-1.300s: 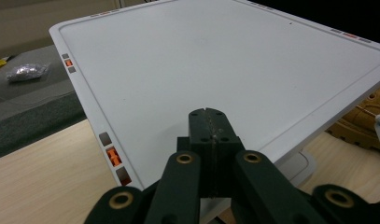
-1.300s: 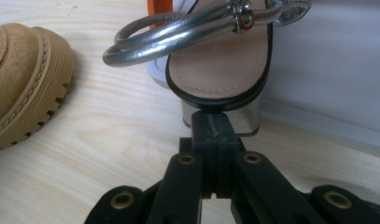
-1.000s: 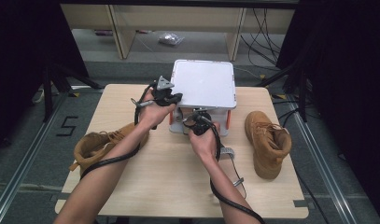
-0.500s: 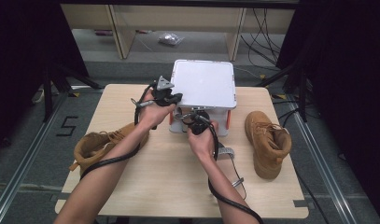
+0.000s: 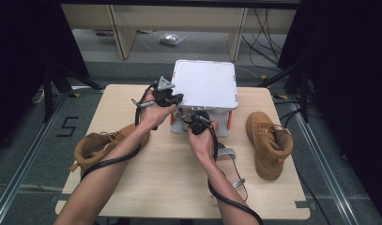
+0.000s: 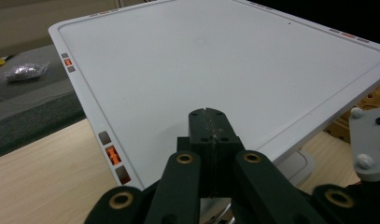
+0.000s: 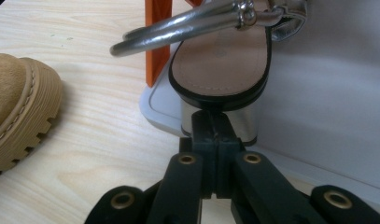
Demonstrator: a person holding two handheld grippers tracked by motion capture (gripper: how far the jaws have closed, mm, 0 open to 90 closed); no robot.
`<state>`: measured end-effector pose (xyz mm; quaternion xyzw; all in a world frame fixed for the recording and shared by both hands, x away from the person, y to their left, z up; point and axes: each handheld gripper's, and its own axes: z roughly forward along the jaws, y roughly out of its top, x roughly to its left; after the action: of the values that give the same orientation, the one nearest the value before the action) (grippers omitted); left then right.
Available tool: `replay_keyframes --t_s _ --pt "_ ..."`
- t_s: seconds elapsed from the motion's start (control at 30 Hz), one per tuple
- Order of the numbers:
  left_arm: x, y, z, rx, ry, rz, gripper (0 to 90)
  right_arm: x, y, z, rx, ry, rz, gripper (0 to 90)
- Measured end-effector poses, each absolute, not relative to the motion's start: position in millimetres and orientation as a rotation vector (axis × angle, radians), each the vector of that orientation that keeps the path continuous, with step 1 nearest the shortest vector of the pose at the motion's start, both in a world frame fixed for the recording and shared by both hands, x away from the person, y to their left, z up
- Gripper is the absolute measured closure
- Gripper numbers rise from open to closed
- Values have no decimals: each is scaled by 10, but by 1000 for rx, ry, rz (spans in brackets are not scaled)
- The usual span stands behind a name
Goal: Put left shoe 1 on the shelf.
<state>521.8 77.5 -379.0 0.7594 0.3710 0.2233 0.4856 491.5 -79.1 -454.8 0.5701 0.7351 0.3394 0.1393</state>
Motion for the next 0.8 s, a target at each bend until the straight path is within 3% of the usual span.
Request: replay_keyframes --t_s 0.8 --pt "5218 782 -3786 1851 902 536 899 4978 -664 -4666 1612 2117 991 900"
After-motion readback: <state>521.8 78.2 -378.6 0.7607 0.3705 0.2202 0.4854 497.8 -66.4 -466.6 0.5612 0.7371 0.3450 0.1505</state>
